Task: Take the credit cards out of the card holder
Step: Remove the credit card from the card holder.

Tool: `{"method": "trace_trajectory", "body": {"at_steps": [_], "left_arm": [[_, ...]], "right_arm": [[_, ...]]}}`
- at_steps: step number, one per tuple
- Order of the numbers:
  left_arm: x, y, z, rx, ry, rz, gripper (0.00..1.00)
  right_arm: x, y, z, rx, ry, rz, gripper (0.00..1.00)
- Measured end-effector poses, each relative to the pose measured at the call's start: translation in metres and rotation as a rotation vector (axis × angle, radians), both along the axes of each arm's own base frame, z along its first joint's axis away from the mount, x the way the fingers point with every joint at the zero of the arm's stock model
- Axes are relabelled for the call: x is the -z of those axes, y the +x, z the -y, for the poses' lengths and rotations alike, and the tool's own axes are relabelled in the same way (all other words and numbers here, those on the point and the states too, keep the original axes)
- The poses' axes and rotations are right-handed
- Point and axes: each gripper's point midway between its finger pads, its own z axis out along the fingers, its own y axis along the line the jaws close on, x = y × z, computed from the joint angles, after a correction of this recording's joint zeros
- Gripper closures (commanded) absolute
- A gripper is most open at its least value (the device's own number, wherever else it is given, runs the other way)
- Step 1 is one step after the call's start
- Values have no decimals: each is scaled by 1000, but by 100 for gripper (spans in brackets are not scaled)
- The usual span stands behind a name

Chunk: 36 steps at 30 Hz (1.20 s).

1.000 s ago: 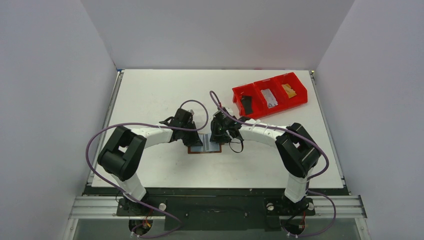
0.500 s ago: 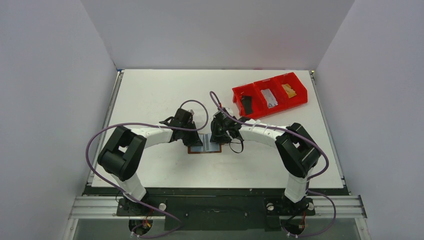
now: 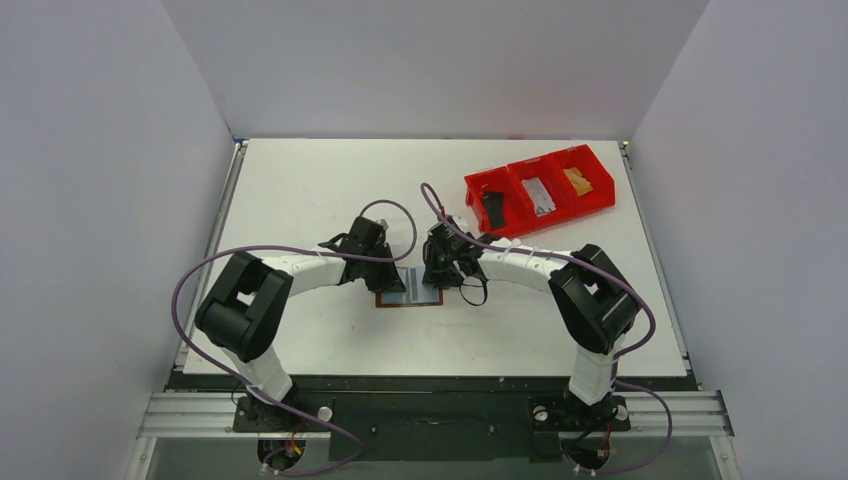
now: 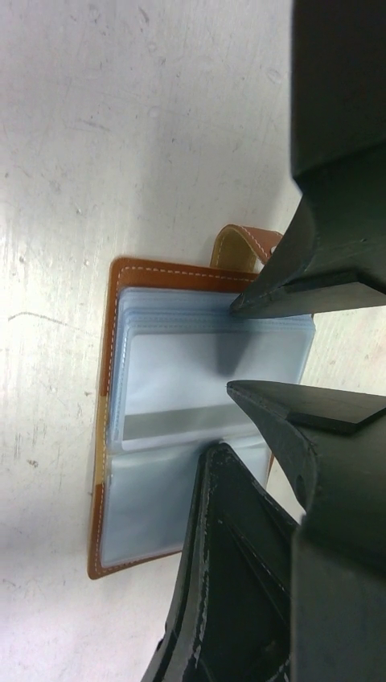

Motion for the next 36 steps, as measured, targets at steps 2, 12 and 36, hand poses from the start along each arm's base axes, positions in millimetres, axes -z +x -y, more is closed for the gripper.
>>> {"method": "trace_trajectory", "body": {"at_steps": [2,12,36], "left_arm": [[0,0,0,0,0,0,100],[0,0,1,2,0,0,100],[0,-1,1,4,2,-1,100]], "right_arm": [[1,-1,1,0,-4,-3,69],[1,-2,0,-3,1,-5,69],[-13,-9,-33,-34,150,-29,56]]}}
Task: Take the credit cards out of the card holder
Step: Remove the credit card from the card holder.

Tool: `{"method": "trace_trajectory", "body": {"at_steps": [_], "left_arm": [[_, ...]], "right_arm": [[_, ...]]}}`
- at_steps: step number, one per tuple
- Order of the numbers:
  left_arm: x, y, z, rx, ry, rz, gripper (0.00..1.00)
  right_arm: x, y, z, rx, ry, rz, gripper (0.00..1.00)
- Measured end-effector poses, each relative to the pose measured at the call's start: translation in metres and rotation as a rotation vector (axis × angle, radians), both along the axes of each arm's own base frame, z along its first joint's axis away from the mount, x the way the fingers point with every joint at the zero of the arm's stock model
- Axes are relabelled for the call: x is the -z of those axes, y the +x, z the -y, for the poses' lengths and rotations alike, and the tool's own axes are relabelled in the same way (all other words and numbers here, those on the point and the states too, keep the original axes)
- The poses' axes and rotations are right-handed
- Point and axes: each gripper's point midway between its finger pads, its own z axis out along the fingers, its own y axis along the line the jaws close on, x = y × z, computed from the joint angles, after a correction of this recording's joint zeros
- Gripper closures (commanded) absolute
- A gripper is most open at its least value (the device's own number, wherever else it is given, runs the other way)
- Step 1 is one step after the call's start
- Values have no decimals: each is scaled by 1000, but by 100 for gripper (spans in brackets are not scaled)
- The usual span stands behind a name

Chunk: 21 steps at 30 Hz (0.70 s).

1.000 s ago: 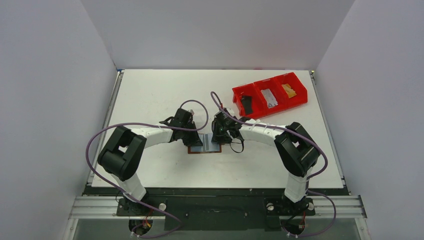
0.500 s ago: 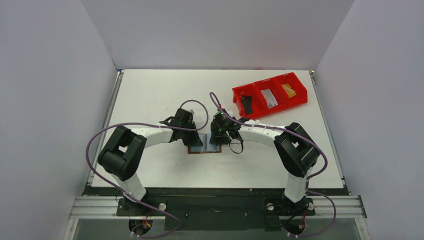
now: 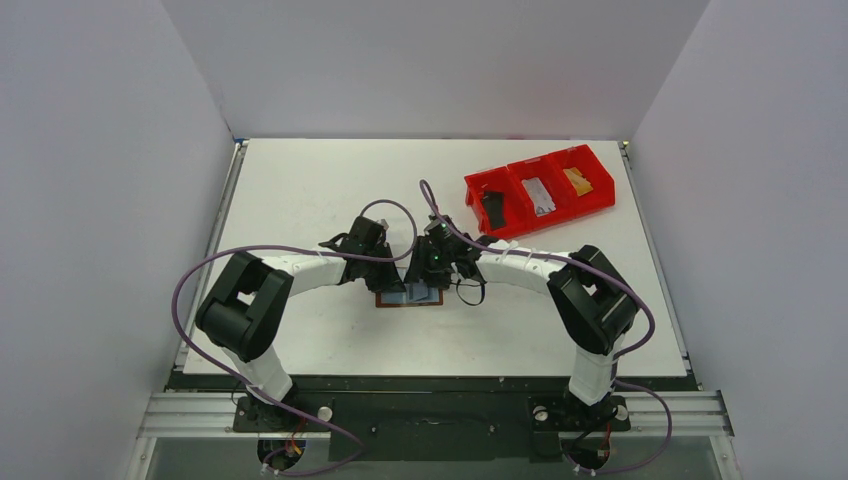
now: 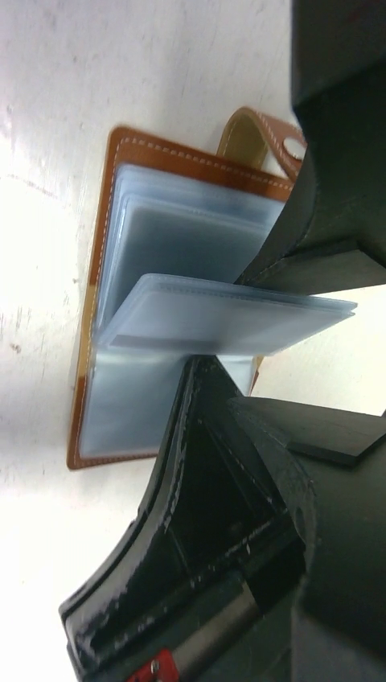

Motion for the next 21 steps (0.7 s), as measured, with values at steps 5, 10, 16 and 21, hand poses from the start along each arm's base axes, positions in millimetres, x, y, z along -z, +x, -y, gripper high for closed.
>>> {"method": "trace_trajectory", "body": {"at_steps": [5,10,16,21], "left_arm": [[0,0,0,1,0,0,100],[0,0,0,1,0,1,100],[0,0,0,-1,-1,0,100],[-2,-2,-2,-6,0,-1,100]], "right_arm": [[-7,2,-10,-3,58,1,55],[-8,2,-13,4,85,-3,52],[-10,3,-15,12,105,-9,50],[-14,7,-17,21,129,-3,50]]}}
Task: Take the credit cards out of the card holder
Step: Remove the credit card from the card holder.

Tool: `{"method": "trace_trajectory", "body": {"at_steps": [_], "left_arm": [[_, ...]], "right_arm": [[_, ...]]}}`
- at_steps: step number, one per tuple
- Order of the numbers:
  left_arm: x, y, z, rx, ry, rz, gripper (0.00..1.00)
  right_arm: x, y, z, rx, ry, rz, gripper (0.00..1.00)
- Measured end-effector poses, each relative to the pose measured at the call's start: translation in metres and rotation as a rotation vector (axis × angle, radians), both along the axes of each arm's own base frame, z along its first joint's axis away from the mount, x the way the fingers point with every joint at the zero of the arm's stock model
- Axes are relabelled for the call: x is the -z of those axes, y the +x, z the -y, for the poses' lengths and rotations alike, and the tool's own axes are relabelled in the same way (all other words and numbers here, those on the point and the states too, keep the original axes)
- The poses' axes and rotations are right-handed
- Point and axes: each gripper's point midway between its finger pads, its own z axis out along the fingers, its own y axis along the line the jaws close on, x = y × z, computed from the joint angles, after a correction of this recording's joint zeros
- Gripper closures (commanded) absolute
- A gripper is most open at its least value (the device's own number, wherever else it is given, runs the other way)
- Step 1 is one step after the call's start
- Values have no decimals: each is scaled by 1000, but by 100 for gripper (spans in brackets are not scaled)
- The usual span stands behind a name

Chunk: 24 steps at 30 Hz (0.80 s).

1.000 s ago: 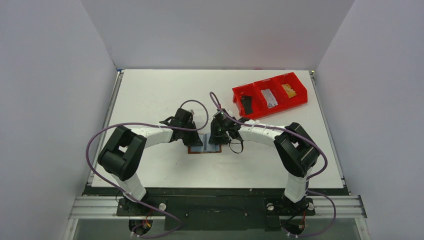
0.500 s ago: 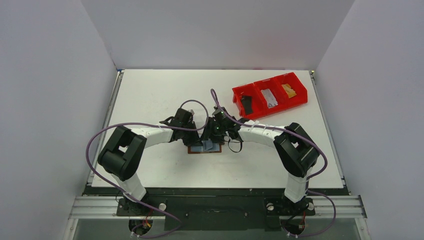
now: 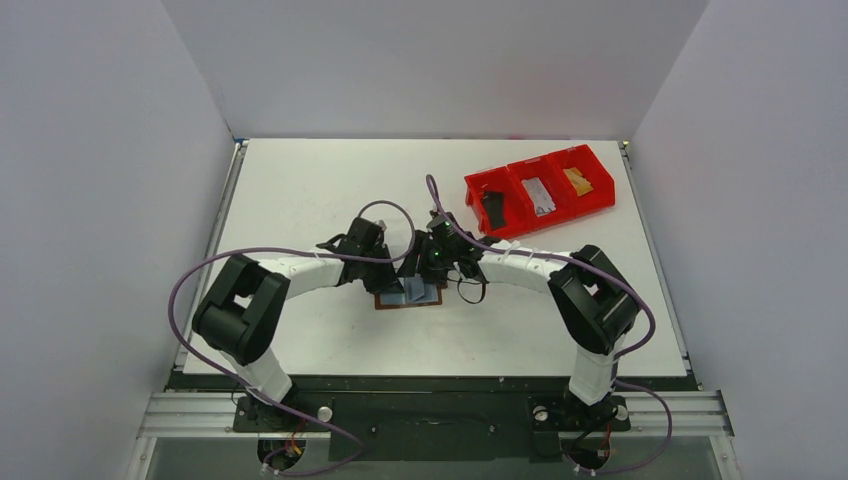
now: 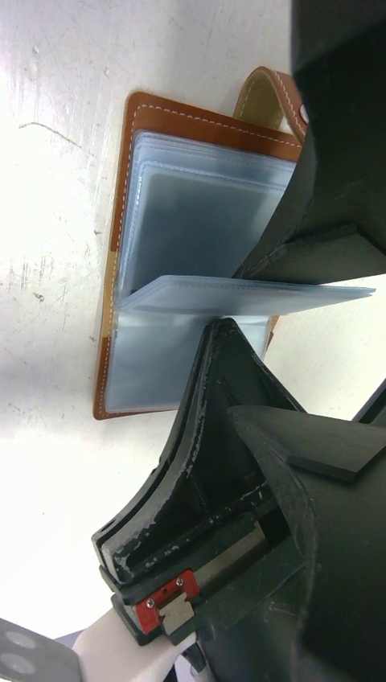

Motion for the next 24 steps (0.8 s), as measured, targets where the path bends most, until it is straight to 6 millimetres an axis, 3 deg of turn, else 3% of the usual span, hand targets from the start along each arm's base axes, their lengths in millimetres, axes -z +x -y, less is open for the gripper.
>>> {"method": "trace_trajectory", "body": {"at_steps": [10,18,22,24], "left_arm": [[-17,-2,-14,-37,-14,29,100],[-12,-7,-18,-41,-6,15,100],[-11,-8,-18,-40,-5,12,100],[-9,-9,-19,-41,-3,9,100]], "right_arm": [[-4,3,-1,31,18,-3,55],[-22,6,4,76,80,28,59],[-26,8,2,92,106,37,64],[-25,8,2,96,109,34,72]]}}
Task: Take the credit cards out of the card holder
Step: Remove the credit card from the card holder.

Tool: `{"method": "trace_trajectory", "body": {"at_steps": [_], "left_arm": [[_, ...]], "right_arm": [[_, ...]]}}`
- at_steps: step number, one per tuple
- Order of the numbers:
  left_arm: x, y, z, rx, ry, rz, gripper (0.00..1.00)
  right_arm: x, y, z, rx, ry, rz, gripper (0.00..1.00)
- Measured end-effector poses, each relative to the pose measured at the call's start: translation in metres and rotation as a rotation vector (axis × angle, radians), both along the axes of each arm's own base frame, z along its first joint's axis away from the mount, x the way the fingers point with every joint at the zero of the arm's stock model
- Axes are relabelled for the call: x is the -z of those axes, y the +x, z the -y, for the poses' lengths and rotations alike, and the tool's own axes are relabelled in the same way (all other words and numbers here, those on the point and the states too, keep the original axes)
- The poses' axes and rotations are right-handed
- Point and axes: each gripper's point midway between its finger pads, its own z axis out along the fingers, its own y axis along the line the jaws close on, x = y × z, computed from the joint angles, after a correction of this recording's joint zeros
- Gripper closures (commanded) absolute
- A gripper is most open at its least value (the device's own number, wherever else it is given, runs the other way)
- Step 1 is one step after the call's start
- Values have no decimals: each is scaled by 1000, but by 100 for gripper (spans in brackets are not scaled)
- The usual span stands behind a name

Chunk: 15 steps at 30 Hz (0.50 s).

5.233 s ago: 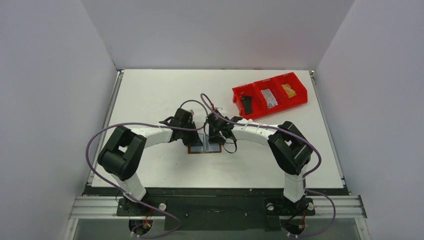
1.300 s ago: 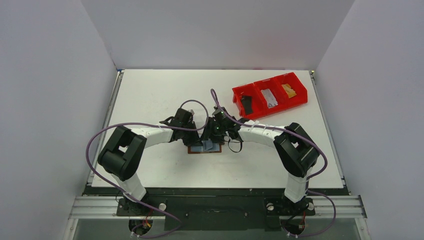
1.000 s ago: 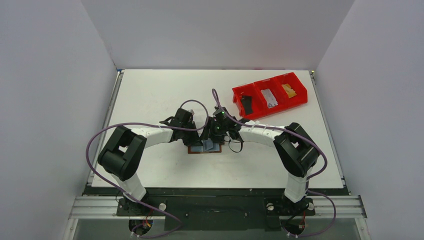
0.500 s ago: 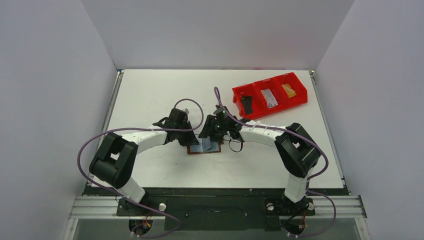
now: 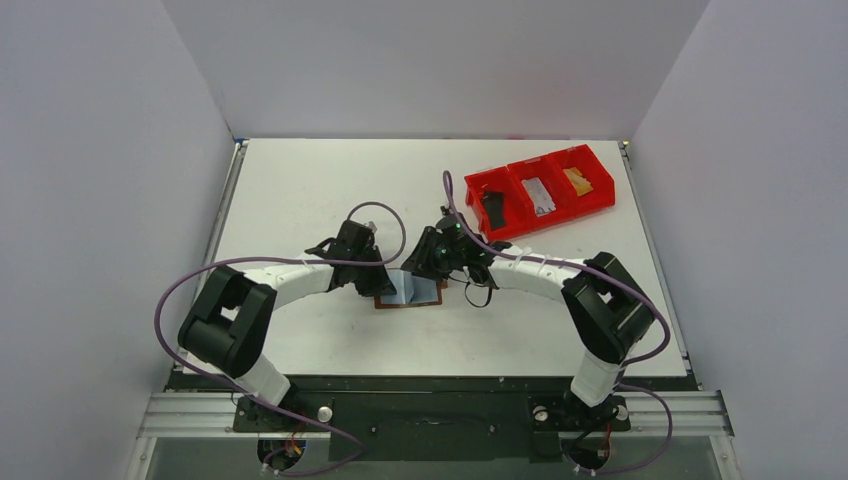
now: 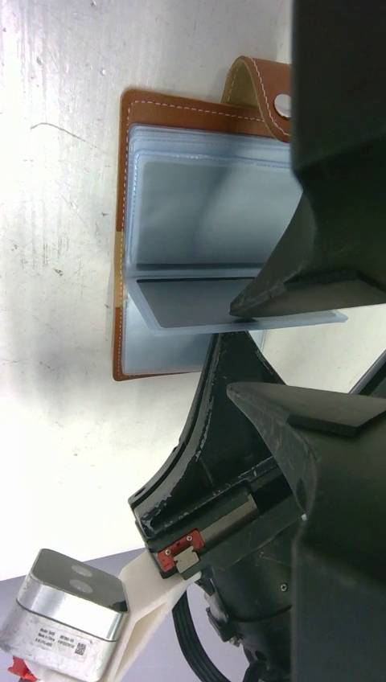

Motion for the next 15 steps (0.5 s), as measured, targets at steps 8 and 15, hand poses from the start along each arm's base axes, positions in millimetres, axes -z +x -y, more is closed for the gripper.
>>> {"method": "trace_trajectory", "body": {"at_steps": [8,15], "left_arm": [[2,-1,-1,-1,2,-4,100],[4,-3,-2,-2,5,-10,100]], "right_arm": [[-2,2,-2,15,21,-2,83],[-3,3,-3,17,28,2,85]]}}
